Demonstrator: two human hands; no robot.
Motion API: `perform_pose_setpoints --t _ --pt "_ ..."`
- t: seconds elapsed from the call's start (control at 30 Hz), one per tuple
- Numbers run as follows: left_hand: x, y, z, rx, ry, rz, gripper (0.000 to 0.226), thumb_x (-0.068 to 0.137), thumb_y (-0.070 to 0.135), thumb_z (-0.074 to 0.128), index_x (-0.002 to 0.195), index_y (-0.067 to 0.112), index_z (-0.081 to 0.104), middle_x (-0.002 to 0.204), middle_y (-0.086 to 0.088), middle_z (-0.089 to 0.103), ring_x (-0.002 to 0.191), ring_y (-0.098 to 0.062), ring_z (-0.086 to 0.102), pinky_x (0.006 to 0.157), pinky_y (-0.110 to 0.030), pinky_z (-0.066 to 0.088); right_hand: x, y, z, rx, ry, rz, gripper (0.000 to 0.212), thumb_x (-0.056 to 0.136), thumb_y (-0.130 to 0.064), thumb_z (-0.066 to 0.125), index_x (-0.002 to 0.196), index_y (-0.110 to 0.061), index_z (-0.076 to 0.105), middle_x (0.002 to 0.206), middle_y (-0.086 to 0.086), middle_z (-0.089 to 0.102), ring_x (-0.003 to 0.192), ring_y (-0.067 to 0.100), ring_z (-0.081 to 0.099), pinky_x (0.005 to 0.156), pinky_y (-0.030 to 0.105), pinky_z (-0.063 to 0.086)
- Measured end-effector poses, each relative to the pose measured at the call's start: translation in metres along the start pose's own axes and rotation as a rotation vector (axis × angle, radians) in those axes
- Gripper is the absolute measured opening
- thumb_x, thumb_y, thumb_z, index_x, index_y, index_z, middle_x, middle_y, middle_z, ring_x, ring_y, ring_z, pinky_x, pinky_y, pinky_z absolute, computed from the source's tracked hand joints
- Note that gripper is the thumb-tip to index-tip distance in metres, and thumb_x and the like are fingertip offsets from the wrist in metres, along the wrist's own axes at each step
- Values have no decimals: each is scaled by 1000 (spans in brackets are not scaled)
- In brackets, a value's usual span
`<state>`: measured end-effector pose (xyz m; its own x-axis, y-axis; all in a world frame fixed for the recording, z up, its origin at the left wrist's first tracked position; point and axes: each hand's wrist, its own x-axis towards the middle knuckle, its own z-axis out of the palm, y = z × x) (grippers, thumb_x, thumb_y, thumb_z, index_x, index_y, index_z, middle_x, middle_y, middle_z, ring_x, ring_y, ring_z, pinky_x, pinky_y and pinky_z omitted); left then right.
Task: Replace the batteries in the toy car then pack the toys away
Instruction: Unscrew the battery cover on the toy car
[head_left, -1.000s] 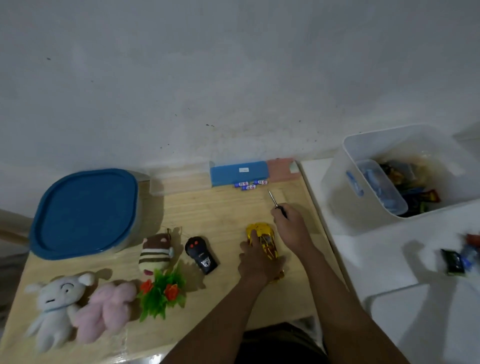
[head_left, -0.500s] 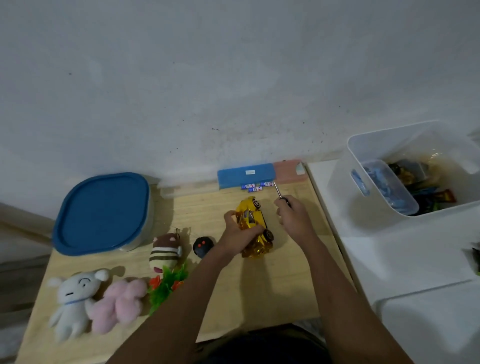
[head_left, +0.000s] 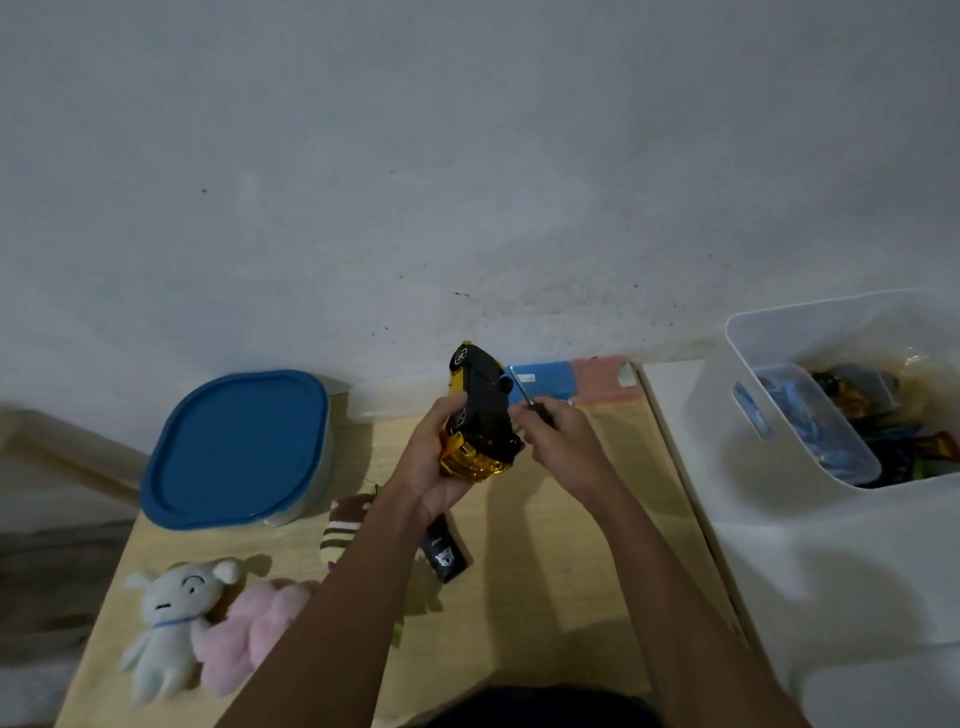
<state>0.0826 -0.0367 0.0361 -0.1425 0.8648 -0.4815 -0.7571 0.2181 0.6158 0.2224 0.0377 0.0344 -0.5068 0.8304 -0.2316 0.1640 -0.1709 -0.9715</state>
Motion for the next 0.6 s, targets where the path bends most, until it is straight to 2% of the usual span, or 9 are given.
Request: perform_pose_setpoints --t 0.07,0.1,0.13,0.2,0.27,0.4,0.47,0.53,0.6 --pt "2 2 -3 -10 -15 -13 57 83 32 61 131 1 57 128 -25 60 115 -36 57 110 -55 38 1 -6 4 -47 28 -32 6 92 -25 64 87 -21 65 62 -19 59 54 -7 53 51 11 38" --pt "2 3 -3 -8 -11 -17 56 82 31 60 129 1 58 125 -25 62 114 -37 56 112 -55 36 2 -7 5 -49 44 -47 5 91 -24 66 88 -21 65 67 -17 61 56 -7 55 52 12 40" --pt "2 5 -2 4 0 -23 54 80 31 60 125 2 61 116 -23 65 107 -36 59 109 -53 39 3 -9 6 -49 54 -62 6 90 -24 67 89 -20 64 73 -14 62 61 -6 58 55 14 43" --pt "2 7 -2 68 23 -23 48 78 36 59 114 5 67 97 -17 71 88 -31 65 90 -44 52 3 -10 6 -79 45 -69 7 89 -27 69 92 -25 63 89 -7 66 79 1 64 66 19 49" --pt "3 7 -4 132 23 -21 46 82 41 57 111 8 69 90 -14 72 78 -27 68 74 -37 55 2 -11 4 -127 29 -71 13 88 -29 69 100 -31 63 101 -8 66 94 5 64 75 20 50" --pt "3 5 -10 192 21 -29 41 94 42 46 107 11 70 87 -12 74 73 -25 71 72 -36 54 0 -11 2 -241 9 -173 32 87 -36 67 119 -35 64 105 -12 68 98 4 65 85 32 57" --pt "3 4 -12 230 9 -31 39 95 39 44 103 10 68 82 -10 74 69 -24 71 65 -34 56 0 -11 3 -301 -24 -200 38 85 -41 63 123 -41 61 107 -16 69 99 3 65 86 36 57" --pt "3 4 -13 288 25 -33 35 96 36 43 100 9 66 76 -9 72 64 -23 69 57 -30 56 0 -14 3 -351 -46 -210 39 87 -39 62 125 -46 58 108 -19 68 100 1 64 85 36 57" --pt "2 5 -12 339 58 -26 33 96 33 42 99 8 63 74 -9 71 63 -23 68 58 -30 55 -2 -17 4 -400 -56 -224 39 88 -36 62 125 -48 57 107 -21 68 99 -1 63 85 34 57"
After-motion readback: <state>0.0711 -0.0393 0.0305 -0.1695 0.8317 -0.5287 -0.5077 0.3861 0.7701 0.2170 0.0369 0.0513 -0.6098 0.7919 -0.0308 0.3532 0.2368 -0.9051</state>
